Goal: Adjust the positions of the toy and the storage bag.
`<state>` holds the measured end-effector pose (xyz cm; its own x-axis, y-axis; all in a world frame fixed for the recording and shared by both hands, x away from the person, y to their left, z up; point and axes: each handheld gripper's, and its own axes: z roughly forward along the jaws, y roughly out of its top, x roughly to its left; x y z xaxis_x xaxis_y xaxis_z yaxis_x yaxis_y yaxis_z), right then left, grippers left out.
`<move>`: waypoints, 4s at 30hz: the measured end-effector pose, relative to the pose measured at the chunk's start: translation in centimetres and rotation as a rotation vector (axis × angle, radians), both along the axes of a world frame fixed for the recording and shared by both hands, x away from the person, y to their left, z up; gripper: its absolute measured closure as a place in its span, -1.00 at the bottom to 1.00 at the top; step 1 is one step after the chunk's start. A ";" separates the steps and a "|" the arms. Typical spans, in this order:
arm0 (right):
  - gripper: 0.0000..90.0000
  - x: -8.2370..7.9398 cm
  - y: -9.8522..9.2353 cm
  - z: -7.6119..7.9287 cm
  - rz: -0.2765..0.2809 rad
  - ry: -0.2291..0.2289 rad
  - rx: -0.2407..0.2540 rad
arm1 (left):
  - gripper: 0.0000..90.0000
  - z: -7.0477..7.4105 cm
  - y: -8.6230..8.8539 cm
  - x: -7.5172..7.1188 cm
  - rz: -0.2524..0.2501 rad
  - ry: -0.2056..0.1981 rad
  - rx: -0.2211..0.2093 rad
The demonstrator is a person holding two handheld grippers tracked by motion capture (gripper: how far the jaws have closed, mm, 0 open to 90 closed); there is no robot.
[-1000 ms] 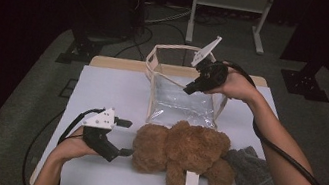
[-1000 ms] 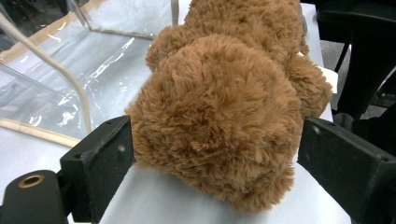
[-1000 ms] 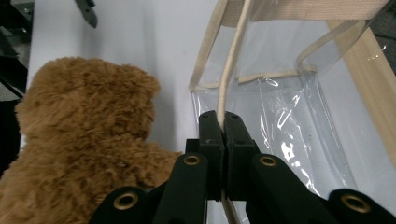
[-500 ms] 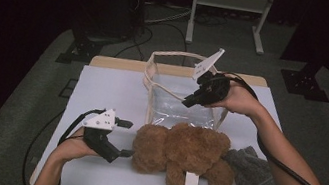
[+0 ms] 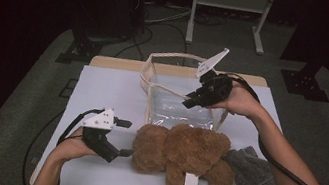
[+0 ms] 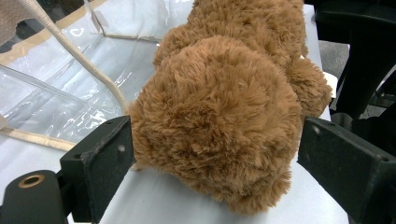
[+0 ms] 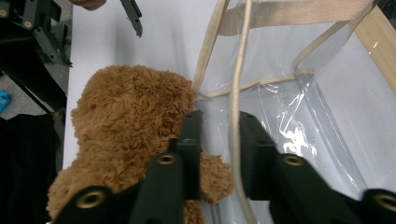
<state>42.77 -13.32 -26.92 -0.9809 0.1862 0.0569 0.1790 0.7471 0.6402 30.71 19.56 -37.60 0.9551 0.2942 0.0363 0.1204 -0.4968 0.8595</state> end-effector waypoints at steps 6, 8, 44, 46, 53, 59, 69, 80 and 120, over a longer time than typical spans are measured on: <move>0.09 -0.2 -1.0 1.0 -0.039 -0.044 0.034 | -0.78 -0.2 -0.1 0.1 -0.003 0.002 0.006; 0.01 -0.4 -1.4 1.5 -0.048 -0.055 0.050 | -0.78 -0.2 -0.1 0.1 0.000 0.005 0.001; -0.28 -7.3 2.2 -4.8 0.134 -0.013 -0.142 | -0.79 -0.5 0.3 0.1 0.009 0.024 -0.004; -0.30 -7.4 2.1 -5.3 0.128 -0.023 -0.160 | -0.79 -0.5 0.3 0.1 0.011 0.026 -0.005; -0.39 -7.9 1.8 -6.2 0.129 -0.026 -0.137 | -0.79 -0.6 0.2 0.1 0.004 0.030 0.002; -0.50 -8.4 1.7 -7.0 0.129 -0.052 -0.136 | -0.79 -0.8 0.3 0.2 0.006 0.037 0.002; -0.51 -8.6 2.1 -8.0 0.125 -0.082 -0.151 | -0.79 -1.0 0.3 0.2 0.011 0.047 -0.005; -0.31 -8.7 1.9 -9.1 0.122 -0.091 -0.171 | -0.79 -1.1 0.3 0.3 0.012 0.049 -0.001; 0.64 -9.1 0.5 -7.3 0.080 -0.042 -0.088 | -0.79 -1.1 1.7 0.4 0.050 0.052 -0.022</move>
<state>33.69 -12.77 -34.21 -0.9940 0.1093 0.0023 0.0905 0.8113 0.5776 31.15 21.24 -38.70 0.9395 0.3419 -0.0202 0.1897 -0.4702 0.8619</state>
